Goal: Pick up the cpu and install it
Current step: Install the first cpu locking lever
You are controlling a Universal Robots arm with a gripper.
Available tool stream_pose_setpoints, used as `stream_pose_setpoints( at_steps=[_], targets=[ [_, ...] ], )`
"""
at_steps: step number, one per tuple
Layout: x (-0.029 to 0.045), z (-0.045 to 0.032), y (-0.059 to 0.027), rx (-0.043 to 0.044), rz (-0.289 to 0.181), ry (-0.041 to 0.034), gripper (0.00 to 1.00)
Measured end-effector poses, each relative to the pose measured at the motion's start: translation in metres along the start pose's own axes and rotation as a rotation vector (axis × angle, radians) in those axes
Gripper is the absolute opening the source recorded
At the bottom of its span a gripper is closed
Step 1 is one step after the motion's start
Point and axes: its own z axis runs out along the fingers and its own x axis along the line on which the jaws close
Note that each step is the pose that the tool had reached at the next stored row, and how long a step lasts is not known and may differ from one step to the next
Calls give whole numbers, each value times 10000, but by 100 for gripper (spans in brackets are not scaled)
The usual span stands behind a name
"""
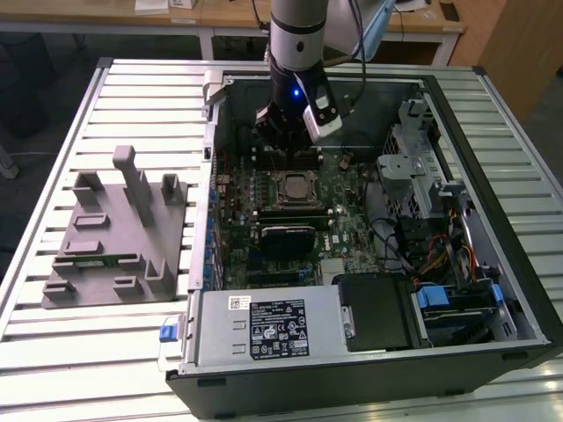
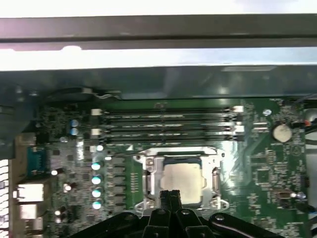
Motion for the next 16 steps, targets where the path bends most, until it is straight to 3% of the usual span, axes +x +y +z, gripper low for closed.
stream_pose_setpoints(
  at_steps=[13, 16],
  targets=[
    [334, -5, -14, -2, 16, -1, 11],
    [388, -7, -17, -40, 15, 2, 11]
  ],
)
